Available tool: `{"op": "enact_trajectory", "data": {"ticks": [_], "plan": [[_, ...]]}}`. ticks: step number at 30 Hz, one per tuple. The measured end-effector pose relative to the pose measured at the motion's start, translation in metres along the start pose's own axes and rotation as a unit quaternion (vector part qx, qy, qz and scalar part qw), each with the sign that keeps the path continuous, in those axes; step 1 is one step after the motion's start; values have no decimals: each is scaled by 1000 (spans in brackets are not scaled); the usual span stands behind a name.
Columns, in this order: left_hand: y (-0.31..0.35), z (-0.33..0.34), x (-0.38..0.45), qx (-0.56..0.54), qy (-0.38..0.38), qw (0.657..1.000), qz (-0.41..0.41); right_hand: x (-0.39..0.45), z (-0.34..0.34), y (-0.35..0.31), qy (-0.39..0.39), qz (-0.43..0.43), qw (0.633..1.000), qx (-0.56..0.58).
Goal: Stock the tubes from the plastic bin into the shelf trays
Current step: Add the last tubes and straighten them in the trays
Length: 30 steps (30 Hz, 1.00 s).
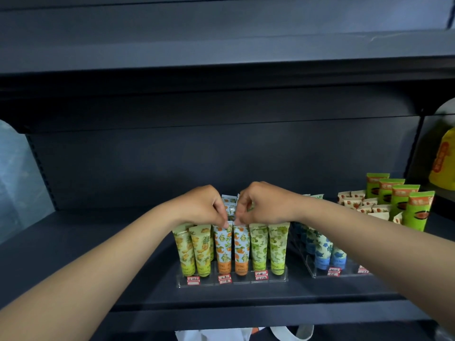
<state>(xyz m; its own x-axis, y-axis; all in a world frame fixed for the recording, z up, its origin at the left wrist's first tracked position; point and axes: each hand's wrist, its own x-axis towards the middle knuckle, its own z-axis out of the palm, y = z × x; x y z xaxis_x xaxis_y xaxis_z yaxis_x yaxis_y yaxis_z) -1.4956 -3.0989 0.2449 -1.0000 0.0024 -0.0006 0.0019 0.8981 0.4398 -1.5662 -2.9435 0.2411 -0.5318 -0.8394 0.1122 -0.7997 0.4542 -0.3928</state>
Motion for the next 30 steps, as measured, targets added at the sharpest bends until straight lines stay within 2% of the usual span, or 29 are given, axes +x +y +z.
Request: {"op": "enact_trajectory", "data": {"ticks": [18,23,30], "plan": [[0,-3,-6,20,-20,1000,-2,0,1,-8,-32,-5,999,-23],[-2,-4,-5,10,-27,1000,-3,-1,-1,-8,-27,0,1000,6],[-4,-23,8,-17,73,997,-29,5,-22,-4,28,30,999,23]]}}
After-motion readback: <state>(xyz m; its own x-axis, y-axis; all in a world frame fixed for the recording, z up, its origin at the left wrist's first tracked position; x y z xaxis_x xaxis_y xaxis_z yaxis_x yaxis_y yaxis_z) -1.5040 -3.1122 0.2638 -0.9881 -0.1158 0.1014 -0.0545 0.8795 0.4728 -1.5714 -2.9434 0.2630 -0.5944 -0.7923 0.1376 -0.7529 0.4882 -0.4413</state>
